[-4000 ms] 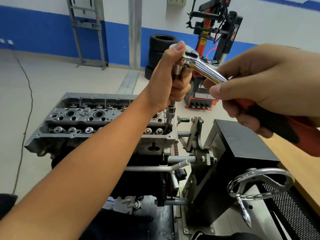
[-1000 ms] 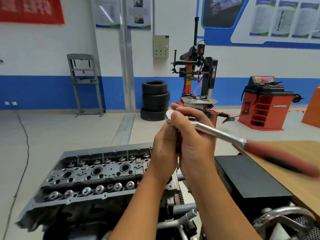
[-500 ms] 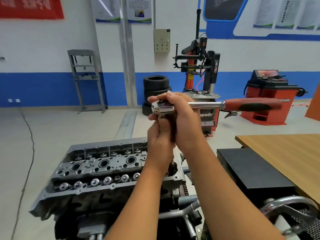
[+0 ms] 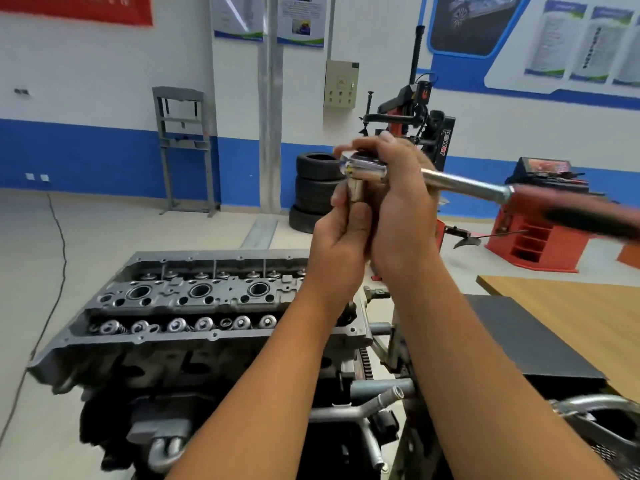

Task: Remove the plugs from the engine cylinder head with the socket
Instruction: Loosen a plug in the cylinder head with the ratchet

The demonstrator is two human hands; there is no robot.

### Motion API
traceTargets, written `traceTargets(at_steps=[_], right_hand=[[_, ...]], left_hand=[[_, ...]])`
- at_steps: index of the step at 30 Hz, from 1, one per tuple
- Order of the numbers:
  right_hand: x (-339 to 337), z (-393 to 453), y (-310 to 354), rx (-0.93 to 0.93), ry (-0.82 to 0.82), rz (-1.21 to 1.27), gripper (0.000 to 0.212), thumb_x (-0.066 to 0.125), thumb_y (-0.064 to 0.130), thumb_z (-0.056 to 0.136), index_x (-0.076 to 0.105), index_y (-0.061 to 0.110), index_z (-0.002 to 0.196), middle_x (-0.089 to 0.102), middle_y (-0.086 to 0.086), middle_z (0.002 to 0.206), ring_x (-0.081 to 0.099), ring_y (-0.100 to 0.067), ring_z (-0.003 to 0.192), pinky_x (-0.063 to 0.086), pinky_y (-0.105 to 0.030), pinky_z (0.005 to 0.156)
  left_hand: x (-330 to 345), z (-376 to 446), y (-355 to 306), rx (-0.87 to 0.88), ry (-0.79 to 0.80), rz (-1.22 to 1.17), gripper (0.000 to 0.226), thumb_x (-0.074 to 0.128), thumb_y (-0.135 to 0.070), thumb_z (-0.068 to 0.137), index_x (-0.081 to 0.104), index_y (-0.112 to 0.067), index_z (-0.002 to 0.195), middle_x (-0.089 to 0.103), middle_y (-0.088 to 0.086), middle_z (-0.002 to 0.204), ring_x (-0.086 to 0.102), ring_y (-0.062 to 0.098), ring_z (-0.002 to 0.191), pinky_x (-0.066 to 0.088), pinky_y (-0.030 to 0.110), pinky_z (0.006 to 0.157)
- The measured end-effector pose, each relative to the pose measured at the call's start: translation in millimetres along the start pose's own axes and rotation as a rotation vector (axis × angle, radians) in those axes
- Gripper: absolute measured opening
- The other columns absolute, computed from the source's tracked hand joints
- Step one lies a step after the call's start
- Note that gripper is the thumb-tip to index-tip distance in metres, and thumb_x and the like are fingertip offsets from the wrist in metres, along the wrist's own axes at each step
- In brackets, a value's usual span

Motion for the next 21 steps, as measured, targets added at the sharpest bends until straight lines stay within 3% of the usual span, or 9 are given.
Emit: traceTargets(at_steps=[2,3,4,6,8,10,15,18,21], right_hand=[[-1.5,-12.0,14.0,-0.257,-0.083,-0.147,0.019,0.056,0.013,0.1,0.064,-0.001,0.09,0.066,-0.031,0.092,0.063,-0.033,0.054,0.052,-0.034,0.051],[-2.1,-12.5,17.8,-0.29,-0.066,-0.158,0.017,0.055,0.012,0.098,0.063,-0.001,0.088,0.065,-0.031,0.089,0.063,-0.035,0.053,0.052,-0.034,0.05],[-2.2,-7.7,17.7,-0.233,-0.01,-0.119,0.017,0.054,0.012,0.096,0.063,-0.001,0.089,0.065,-0.031,0.088,0.062,-0.035,0.053,0.052,-0.033,0.05],[-0.6,4.8,8.1,0.067,0.162,0.063,0.021,0.052,0.019,0.092,0.066,0.003,0.088,0.07,-0.023,0.088,0.058,-0.029,0.05,0.047,-0.033,0.058],[0.0,10.7,-1.1,0.345,0.267,0.25,0.03,0.05,0.031,0.089,0.071,0.013,0.077,0.071,-0.011,0.084,0.052,-0.023,0.045,0.04,-0.036,0.064],[-4.2,16.8,-6.2,0.415,0.263,0.328,0.036,0.048,0.036,0.088,0.073,0.017,0.072,0.071,-0.007,0.081,0.049,-0.022,0.043,0.039,-0.035,0.064],[-2.7,9.9,-9.1,0.22,0.137,0.127,0.029,0.048,0.034,0.104,0.065,0.011,0.097,0.072,-0.014,0.098,0.061,-0.027,0.056,0.048,-0.033,0.058],[-2.9,2.0,1.6,-0.036,0.011,-0.102,0.025,0.06,0.028,0.098,0.065,0.004,0.102,0.069,-0.019,0.097,0.066,-0.031,0.06,0.051,-0.033,0.053],[7.1,8.5,1.3,0.02,0.098,-0.14,0.023,0.058,0.025,0.095,0.067,0.004,0.097,0.068,-0.02,0.092,0.059,-0.028,0.053,0.045,-0.03,0.05]], left_hand=[[3.3,-0.7,3.0,0.036,-0.016,0.058,0.023,0.043,-0.011,0.111,0.064,-0.01,0.104,0.069,-0.01,0.071,0.063,0.003,0.063,0.049,0.018,0.055],[4.3,-2.5,3.2,0.054,-0.02,0.063,0.022,0.044,-0.011,0.111,0.064,-0.011,0.102,0.069,-0.01,0.071,0.062,0.003,0.063,0.049,0.018,0.055],[5.3,-4.9,2.6,0.062,-0.013,0.046,0.021,0.044,-0.015,0.11,0.062,-0.011,0.102,0.068,-0.011,0.071,0.061,0.002,0.062,0.049,0.018,0.056],[7.6,-10.1,-0.4,0.064,0.027,0.048,0.022,0.043,-0.025,0.108,0.056,-0.01,0.1,0.06,-0.015,0.066,0.054,0.0,0.058,0.045,0.018,0.056],[8.0,-14.2,0.9,0.006,0.075,0.116,0.025,0.043,-0.028,0.107,0.053,-0.013,0.091,0.05,-0.012,0.063,0.046,0.009,0.057,0.04,0.024,0.055],[5.5,-15.3,2.0,-0.041,0.123,0.187,0.027,0.04,-0.021,0.112,0.052,-0.016,0.089,0.051,-0.004,0.065,0.049,0.018,0.062,0.043,0.021,0.054],[-16.1,-10.9,2.0,-0.058,0.107,0.22,0.022,0.044,-0.011,0.111,0.06,-0.015,0.097,0.066,0.001,0.067,0.065,0.023,0.067,0.058,0.036,0.067],[-16.0,-16.5,3.8,0.009,0.03,0.177,0.016,0.052,-0.017,0.107,0.068,-0.019,0.105,0.071,0.014,0.083,0.068,0.026,0.071,0.059,0.033,0.065],[-23.9,-16.7,6.0,0.003,0.019,0.205,0.015,0.055,-0.028,0.1,0.068,-0.021,0.1,0.071,0.005,0.076,0.066,0.019,0.066,0.053,0.024,0.06]])
Point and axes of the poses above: each hand's wrist, its own z-axis towards the middle knuckle, its own x-axis out of the palm, y = z × x, the point moved 7 cm from there along z, towards the middle knuckle
